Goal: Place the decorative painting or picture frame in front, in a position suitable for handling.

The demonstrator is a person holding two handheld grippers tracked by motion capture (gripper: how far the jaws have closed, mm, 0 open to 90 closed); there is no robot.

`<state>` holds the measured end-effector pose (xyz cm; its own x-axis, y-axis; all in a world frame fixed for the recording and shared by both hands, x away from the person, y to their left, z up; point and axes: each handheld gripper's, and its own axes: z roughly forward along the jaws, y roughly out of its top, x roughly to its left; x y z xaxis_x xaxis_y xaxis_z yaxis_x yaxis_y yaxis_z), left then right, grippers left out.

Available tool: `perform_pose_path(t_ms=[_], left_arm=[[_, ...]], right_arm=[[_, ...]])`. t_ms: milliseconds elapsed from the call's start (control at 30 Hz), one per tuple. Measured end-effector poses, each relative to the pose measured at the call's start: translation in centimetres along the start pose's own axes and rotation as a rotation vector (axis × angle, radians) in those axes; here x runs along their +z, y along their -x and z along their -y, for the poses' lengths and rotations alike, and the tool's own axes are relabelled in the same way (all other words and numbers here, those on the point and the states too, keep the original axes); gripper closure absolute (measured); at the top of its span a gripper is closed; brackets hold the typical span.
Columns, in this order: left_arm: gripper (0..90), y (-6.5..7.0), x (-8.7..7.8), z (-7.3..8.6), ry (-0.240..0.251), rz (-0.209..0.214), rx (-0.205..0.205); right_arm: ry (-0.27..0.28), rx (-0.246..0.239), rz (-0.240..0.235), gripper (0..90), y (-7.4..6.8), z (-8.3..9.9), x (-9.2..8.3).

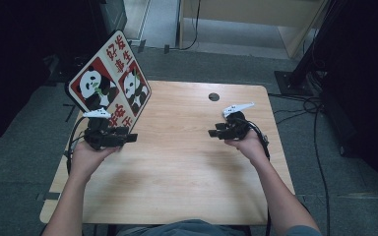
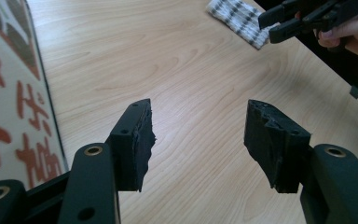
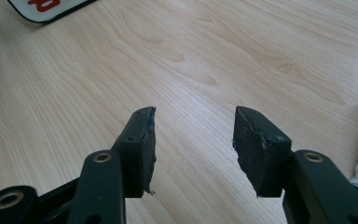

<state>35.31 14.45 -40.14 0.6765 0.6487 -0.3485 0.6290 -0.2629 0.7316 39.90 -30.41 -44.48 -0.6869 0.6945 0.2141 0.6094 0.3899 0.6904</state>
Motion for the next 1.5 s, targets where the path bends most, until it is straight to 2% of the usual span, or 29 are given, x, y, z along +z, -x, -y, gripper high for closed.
perform_pose_path(t_ms=[133, 433, 600, 733, 833, 1200, 1300, 1400, 1500], left_arm=[[42.2, -0.3, -1.2, 0.0, 0.019, -0.012, -0.008], [42.6, -0.7, -3.1, 0.1, 0.026, -0.027, -0.001], [42.6, -1.2, -4.5, 0.6, 0.038, -0.031, -0.024], [42.3, -1.3, -5.1, 0.8, 0.027, -0.047, -0.015], [42.4, -1.5, -6.0, 1.1, 0.038, -0.054, -0.025], [42.9, -3.0, -7.7, 1.8, 0.065, -0.088, -0.072], [43.5, -3.2, -8.0, 1.9, 0.045, -0.106, -0.058], [43.6, -4.1, -8.6, 1.9, 0.061, -0.117, -0.085], [43.6, -4.6, -8.6, 1.6, 0.072, -0.118, -0.088]], right_arm=[[-0.003, 0.004, 0.002, 49.9, 0.0, 0.0, -0.1], [-0.017, 0.015, 0.012, 49.9, 0.2, 0.2, -0.3], [-0.025, 0.016, 0.012, 49.9, 0.2, 0.3, -0.2], [-0.030, 0.015, 0.013, 49.8, 0.2, 0.3, -0.1], [-0.032, 0.016, 0.013, 49.8, 0.2, 0.3, -0.1], [-0.043, 0.013, 0.013, 49.8, 0.1, 0.3, 0.0], [-0.044, 0.010, 0.015, 49.8, 0.1, 0.3, 0.0], [-0.054, 0.009, 0.018, 49.6, 0.1, 0.4, -0.1], [-0.066, 0.008, 0.030, 49.5, 0.0, 0.7, -0.2]])
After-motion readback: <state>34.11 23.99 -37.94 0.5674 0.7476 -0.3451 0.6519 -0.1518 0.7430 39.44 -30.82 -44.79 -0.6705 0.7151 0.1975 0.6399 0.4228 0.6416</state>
